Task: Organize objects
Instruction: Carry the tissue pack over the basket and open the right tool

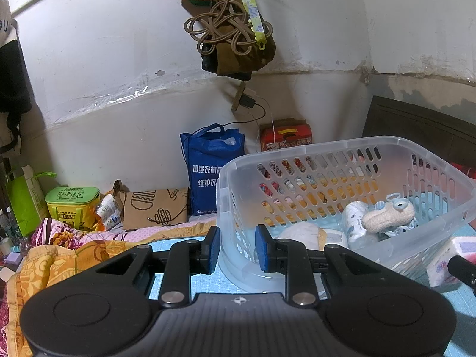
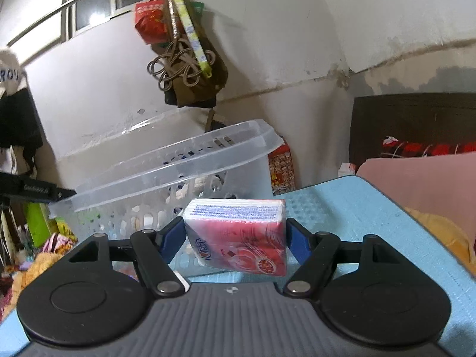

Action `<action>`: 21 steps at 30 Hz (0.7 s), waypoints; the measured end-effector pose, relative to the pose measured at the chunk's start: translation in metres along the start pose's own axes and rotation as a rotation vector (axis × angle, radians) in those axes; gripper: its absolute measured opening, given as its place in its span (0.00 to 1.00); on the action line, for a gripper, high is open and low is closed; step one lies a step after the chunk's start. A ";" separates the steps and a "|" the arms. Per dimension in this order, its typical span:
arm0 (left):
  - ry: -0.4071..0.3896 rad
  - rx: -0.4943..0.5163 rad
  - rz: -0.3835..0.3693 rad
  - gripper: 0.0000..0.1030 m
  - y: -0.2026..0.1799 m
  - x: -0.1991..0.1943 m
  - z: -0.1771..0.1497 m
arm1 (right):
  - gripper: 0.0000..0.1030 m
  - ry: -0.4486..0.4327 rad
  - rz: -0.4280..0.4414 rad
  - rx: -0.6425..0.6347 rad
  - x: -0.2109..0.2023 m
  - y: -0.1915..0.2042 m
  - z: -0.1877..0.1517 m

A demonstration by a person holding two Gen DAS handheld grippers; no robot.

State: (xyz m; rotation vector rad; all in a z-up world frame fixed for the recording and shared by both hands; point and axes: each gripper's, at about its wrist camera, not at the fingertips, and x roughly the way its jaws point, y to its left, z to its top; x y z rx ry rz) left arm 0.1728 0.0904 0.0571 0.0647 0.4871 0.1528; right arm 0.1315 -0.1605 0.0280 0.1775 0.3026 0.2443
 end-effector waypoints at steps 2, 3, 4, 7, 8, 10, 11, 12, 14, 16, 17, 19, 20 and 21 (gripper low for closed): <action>-0.001 0.000 -0.001 0.28 0.000 0.000 0.000 | 0.72 -0.019 -0.022 -0.049 -0.008 0.007 0.000; -0.001 0.001 -0.002 0.28 0.000 0.000 0.000 | 0.72 -0.033 -0.030 -0.068 -0.013 0.009 0.001; -0.001 0.000 -0.003 0.28 0.000 0.000 0.000 | 0.72 -0.045 -0.027 -0.078 -0.019 0.011 0.002; -0.001 0.001 -0.004 0.28 0.000 0.000 0.000 | 0.72 -0.080 0.002 -0.101 -0.040 0.015 0.011; -0.001 0.001 -0.004 0.28 0.000 0.000 0.000 | 0.72 -0.098 0.013 -0.111 -0.047 0.017 0.015; -0.001 0.001 -0.006 0.28 0.000 0.000 0.000 | 0.72 -0.130 0.037 -0.125 -0.060 0.020 0.024; -0.001 0.001 -0.005 0.28 0.000 0.000 0.000 | 0.72 -0.138 0.055 -0.125 -0.064 0.021 0.030; 0.000 0.003 -0.003 0.28 -0.001 -0.001 0.000 | 0.72 -0.138 0.070 -0.121 -0.065 0.021 0.036; 0.001 0.004 -0.002 0.28 0.000 0.000 0.000 | 0.72 -0.149 0.067 -0.135 -0.065 0.023 0.047; 0.000 0.004 -0.004 0.28 0.000 0.000 -0.001 | 0.72 -0.173 0.036 -0.175 -0.064 0.030 0.058; 0.000 0.004 -0.003 0.28 0.000 0.000 0.000 | 0.72 -0.186 0.027 -0.200 -0.061 0.034 0.065; 0.000 0.006 -0.004 0.28 0.000 0.000 0.000 | 0.72 -0.185 0.029 -0.239 -0.052 0.044 0.078; 0.000 0.005 -0.004 0.28 -0.001 0.000 0.000 | 0.72 -0.170 0.044 -0.257 -0.043 0.050 0.085; 0.000 0.004 -0.004 0.28 -0.001 0.000 0.000 | 0.72 -0.139 0.063 -0.273 -0.031 0.057 0.092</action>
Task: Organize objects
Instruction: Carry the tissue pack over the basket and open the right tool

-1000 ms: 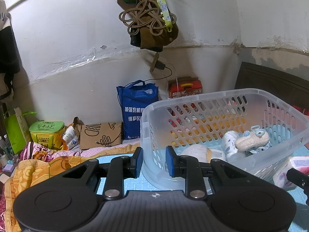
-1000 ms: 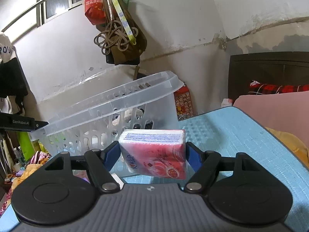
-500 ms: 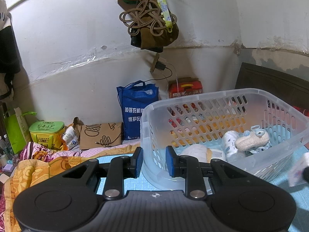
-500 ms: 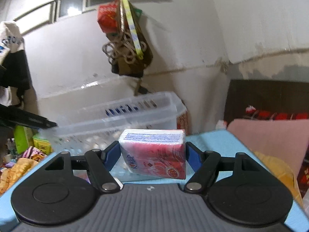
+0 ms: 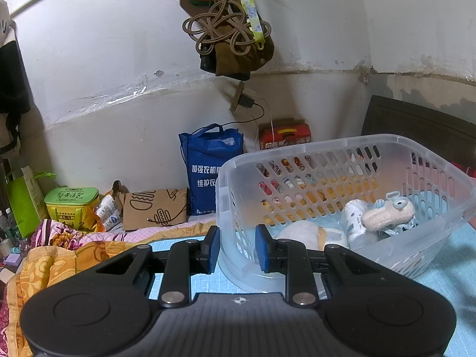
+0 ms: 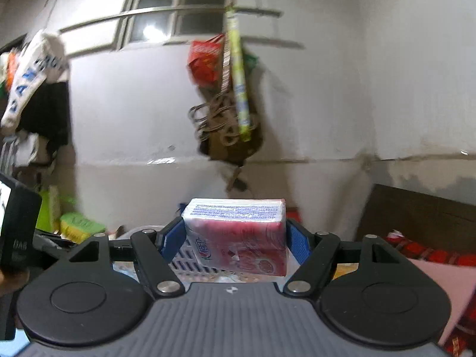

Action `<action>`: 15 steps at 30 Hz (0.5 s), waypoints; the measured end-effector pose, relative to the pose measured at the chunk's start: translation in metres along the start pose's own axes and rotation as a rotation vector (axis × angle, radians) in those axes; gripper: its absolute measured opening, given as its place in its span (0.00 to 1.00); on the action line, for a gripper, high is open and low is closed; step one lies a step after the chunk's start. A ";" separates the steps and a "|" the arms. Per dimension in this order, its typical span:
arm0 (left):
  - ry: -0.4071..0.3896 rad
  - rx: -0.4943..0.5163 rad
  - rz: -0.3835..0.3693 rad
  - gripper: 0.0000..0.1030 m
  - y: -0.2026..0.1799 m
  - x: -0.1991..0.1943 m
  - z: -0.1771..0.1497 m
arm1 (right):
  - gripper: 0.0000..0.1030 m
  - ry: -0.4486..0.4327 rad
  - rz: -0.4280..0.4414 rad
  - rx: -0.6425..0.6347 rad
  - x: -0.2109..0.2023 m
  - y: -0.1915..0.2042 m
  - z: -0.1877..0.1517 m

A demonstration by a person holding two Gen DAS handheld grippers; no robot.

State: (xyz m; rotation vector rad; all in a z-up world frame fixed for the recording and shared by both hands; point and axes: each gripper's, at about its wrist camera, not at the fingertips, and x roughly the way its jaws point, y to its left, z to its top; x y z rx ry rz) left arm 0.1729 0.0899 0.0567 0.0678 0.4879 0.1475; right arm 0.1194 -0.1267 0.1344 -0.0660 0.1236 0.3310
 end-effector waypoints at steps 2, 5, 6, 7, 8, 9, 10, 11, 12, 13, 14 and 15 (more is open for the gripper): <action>0.000 0.000 0.001 0.28 0.000 0.000 0.000 | 0.72 0.088 0.050 -0.001 0.029 0.005 0.008; 0.001 0.001 0.000 0.28 0.000 0.000 0.000 | 0.72 0.198 0.051 -0.032 0.075 0.010 0.012; 0.001 0.000 0.000 0.28 0.000 0.000 0.000 | 0.72 0.222 0.059 -0.033 0.087 0.011 0.012; 0.000 -0.001 0.000 0.28 0.000 0.000 0.000 | 0.72 0.241 0.073 -0.022 0.096 0.012 0.011; -0.001 0.000 -0.001 0.29 0.000 0.000 0.000 | 0.72 0.251 0.087 -0.006 0.103 0.012 0.011; -0.001 0.001 -0.003 0.29 0.000 0.000 -0.001 | 0.72 0.256 0.092 0.003 0.108 0.013 0.010; -0.001 0.001 -0.004 0.29 0.000 -0.001 -0.001 | 0.73 0.260 0.102 0.018 0.111 0.014 0.010; -0.001 0.001 -0.005 0.29 0.000 0.000 -0.001 | 0.74 0.257 0.136 0.042 0.113 0.013 0.008; -0.002 0.003 -0.006 0.29 -0.001 -0.001 -0.002 | 0.76 0.251 0.164 0.060 0.111 0.011 0.006; -0.002 0.004 -0.006 0.29 -0.001 0.000 -0.002 | 0.92 0.251 0.172 0.065 0.113 0.012 0.005; -0.002 0.005 -0.007 0.29 -0.001 0.000 -0.002 | 1.00 0.253 0.141 0.057 0.114 0.013 0.005; -0.002 0.005 -0.007 0.29 -0.001 -0.001 -0.002 | 1.00 0.235 0.097 0.046 0.113 0.014 0.004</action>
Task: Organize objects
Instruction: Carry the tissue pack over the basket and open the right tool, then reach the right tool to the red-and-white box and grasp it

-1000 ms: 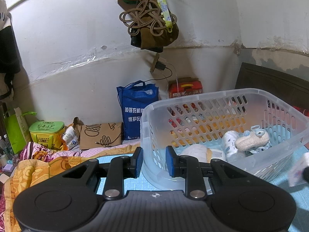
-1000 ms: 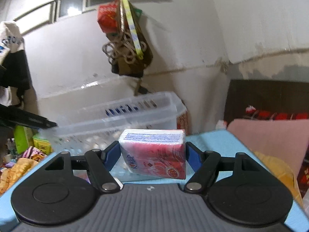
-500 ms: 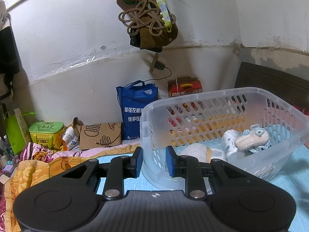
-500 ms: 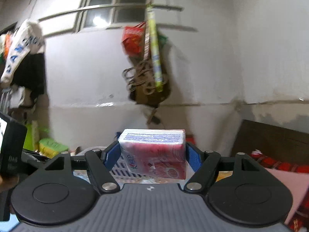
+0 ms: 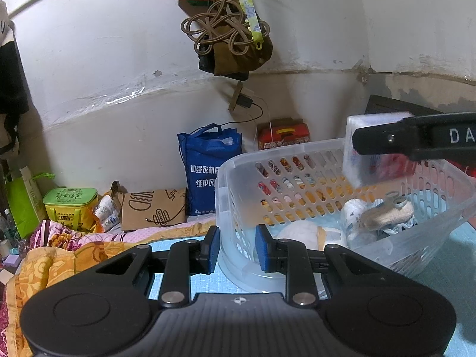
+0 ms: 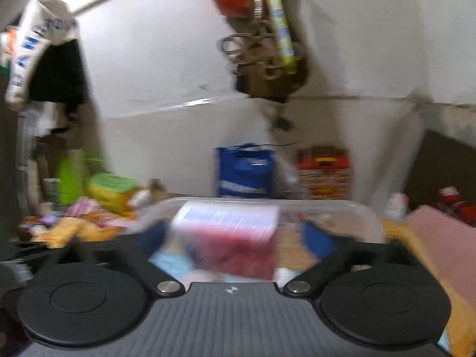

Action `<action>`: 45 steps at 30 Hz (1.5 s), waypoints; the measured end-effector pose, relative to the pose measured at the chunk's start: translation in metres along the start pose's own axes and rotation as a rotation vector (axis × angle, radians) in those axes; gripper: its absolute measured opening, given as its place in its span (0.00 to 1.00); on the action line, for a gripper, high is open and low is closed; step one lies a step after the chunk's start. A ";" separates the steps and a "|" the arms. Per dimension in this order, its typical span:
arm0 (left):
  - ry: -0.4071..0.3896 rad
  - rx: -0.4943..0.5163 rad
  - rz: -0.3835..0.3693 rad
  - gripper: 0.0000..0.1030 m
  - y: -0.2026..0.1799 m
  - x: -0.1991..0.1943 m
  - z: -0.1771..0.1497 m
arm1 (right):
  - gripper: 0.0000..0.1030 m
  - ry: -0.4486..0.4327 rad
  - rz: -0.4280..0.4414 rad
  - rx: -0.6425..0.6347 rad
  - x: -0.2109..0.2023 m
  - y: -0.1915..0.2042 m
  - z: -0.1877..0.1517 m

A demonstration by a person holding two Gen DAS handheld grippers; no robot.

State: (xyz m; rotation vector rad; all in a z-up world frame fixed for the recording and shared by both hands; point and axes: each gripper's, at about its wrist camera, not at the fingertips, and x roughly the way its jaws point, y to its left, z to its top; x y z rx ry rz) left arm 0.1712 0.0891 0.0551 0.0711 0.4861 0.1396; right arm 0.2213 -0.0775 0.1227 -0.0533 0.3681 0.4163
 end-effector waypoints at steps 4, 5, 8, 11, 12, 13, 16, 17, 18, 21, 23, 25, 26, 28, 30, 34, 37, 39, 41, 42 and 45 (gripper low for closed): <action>0.000 -0.002 0.000 0.29 0.001 0.000 0.000 | 1.00 -0.084 -0.088 0.004 -0.011 -0.004 -0.005; 0.001 -0.002 0.000 0.29 0.001 0.000 0.000 | 1.00 -0.074 -0.081 0.015 -0.012 -0.007 -0.005; 0.002 -0.002 0.001 0.29 0.000 -0.001 0.001 | 1.00 -0.064 -0.091 0.025 -0.013 -0.011 -0.011; 0.002 -0.001 0.000 0.29 0.000 -0.001 0.001 | 1.00 -0.089 -0.114 0.043 -0.029 -0.014 -0.022; 0.002 -0.001 0.000 0.29 0.000 -0.001 0.001 | 1.00 -0.101 -0.117 0.050 -0.037 -0.013 -0.026; 0.002 0.000 0.000 0.29 0.000 -0.001 0.001 | 1.00 -0.124 -0.112 0.056 -0.048 -0.011 -0.034; 0.002 0.003 -0.002 0.29 0.001 -0.001 0.002 | 1.00 -0.137 -0.070 0.050 -0.077 -0.002 -0.065; 0.001 0.004 -0.002 0.29 0.001 -0.001 0.002 | 1.00 -0.116 -0.050 0.051 -0.083 0.002 -0.077; 0.001 0.005 -0.001 0.29 0.001 -0.001 0.002 | 1.00 -0.095 -0.034 0.052 -0.089 0.006 -0.091; -0.002 0.006 0.000 0.29 0.001 0.000 0.001 | 1.00 -0.084 -0.062 0.090 -0.105 0.019 -0.130; -0.002 0.010 0.000 0.29 0.001 0.000 0.001 | 1.00 -0.095 -0.054 0.078 -0.116 0.030 -0.148; -0.003 0.010 0.001 0.29 0.001 -0.001 0.001 | 0.94 -0.107 -0.045 0.075 -0.121 0.040 -0.161; -0.003 0.010 0.002 0.29 0.001 0.000 0.001 | 0.85 -0.101 -0.031 0.063 -0.122 0.044 -0.167; -0.002 0.009 0.002 0.29 0.001 -0.001 0.001 | 0.75 -0.076 -0.027 0.041 -0.116 0.053 -0.174; -0.004 0.010 0.004 0.29 0.002 -0.001 0.000 | 0.73 -0.080 0.010 0.050 -0.115 0.053 -0.178; -0.006 0.010 0.004 0.29 0.002 -0.002 -0.001 | 0.60 -0.097 0.006 0.053 -0.120 0.056 -0.181; -0.006 0.011 0.005 0.29 0.002 -0.002 -0.001 | 0.60 -0.100 0.025 0.049 -0.121 0.057 -0.183; -0.007 0.012 0.005 0.29 0.002 -0.002 -0.001 | 0.60 -0.098 0.043 0.056 -0.123 0.058 -0.186; -0.007 0.013 0.005 0.29 0.002 -0.002 -0.001 | 0.60 -0.099 0.054 0.066 -0.125 0.059 -0.189; -0.007 0.013 0.005 0.29 0.002 -0.002 -0.001 | 0.60 -0.098 0.056 0.062 -0.125 0.059 -0.190; -0.007 0.013 0.005 0.29 0.002 -0.002 -0.001 | 0.60 -0.095 0.065 0.062 -0.124 0.060 -0.191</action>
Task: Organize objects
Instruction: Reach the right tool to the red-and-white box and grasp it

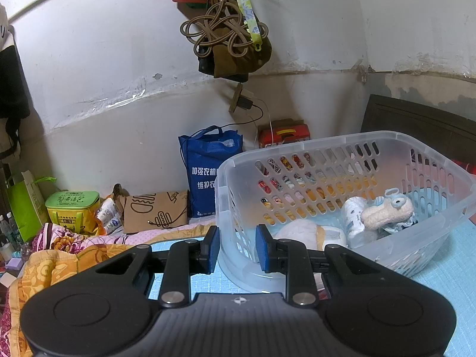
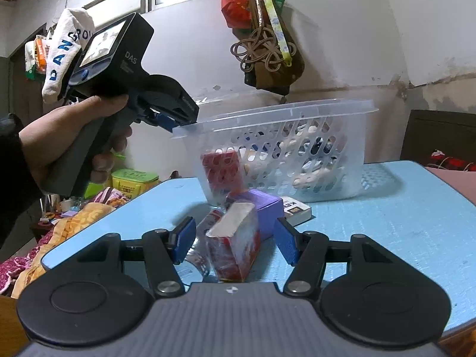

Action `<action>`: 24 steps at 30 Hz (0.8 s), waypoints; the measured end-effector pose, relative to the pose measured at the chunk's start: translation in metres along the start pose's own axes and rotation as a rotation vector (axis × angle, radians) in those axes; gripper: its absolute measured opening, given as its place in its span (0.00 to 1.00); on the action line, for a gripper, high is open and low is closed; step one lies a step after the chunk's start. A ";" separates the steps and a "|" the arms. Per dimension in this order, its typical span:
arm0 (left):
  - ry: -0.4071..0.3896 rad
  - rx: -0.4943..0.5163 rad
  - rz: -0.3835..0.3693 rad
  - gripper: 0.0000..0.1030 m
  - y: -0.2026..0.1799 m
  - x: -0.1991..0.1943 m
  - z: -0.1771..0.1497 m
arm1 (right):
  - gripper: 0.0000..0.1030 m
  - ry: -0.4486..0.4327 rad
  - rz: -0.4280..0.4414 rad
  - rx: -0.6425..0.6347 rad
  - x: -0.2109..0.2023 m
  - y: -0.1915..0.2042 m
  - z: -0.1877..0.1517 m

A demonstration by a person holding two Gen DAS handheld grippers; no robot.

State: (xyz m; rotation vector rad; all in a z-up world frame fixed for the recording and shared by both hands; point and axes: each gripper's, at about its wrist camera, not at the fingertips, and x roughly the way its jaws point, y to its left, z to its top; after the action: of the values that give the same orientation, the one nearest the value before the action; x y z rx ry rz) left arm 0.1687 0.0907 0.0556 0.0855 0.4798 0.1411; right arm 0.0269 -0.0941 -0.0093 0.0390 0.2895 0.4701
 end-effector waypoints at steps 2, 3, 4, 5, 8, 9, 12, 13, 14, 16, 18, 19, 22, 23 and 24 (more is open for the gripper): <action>0.000 0.001 0.000 0.29 0.000 0.000 0.000 | 0.55 0.014 -0.008 -0.010 0.004 0.001 -0.002; 0.000 0.001 0.001 0.29 0.000 0.000 0.000 | 0.52 0.028 -0.018 -0.015 0.007 0.001 -0.002; 0.000 0.002 0.001 0.29 0.000 0.000 0.000 | 0.46 0.046 -0.020 -0.012 0.011 0.000 -0.003; -0.001 0.003 0.001 0.29 0.000 0.000 0.000 | 0.39 0.064 -0.017 -0.004 0.014 -0.002 -0.004; -0.001 0.003 0.001 0.29 0.000 0.000 0.000 | 0.33 0.079 -0.008 0.002 0.018 -0.005 -0.007; -0.001 0.004 0.001 0.29 0.000 0.000 0.000 | 0.32 0.078 -0.012 -0.005 0.017 -0.004 -0.008; 0.000 0.002 0.001 0.29 0.000 0.000 0.000 | 0.31 0.070 -0.024 -0.021 0.014 -0.004 -0.008; -0.001 0.003 0.001 0.29 0.000 0.000 0.000 | 0.31 0.065 -0.028 -0.022 0.012 -0.005 -0.007; -0.001 0.004 0.002 0.29 0.000 0.000 0.000 | 0.30 0.054 -0.033 -0.021 0.008 -0.006 -0.005; -0.001 0.002 0.001 0.29 0.000 0.001 0.000 | 0.30 0.030 -0.047 -0.022 0.001 -0.010 -0.001; 0.000 0.000 0.002 0.29 0.000 0.001 0.000 | 0.30 0.016 -0.056 -0.019 -0.003 -0.014 0.003; -0.001 0.001 0.002 0.29 0.000 0.000 0.000 | 0.29 0.009 -0.061 -0.016 -0.005 -0.017 0.005; -0.001 0.001 0.002 0.29 0.000 0.000 0.000 | 0.29 -0.007 -0.082 -0.009 -0.010 -0.024 0.010; -0.001 0.002 0.002 0.29 0.000 0.000 0.000 | 0.29 -0.013 -0.086 -0.005 -0.011 -0.028 0.011; -0.001 0.001 0.002 0.29 0.000 0.000 0.000 | 0.29 -0.017 -0.093 -0.004 -0.013 -0.030 0.012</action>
State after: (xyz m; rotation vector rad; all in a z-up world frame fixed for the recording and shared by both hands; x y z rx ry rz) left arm 0.1690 0.0905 0.0553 0.0874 0.4789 0.1428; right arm 0.0329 -0.1260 0.0029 0.0251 0.2728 0.3781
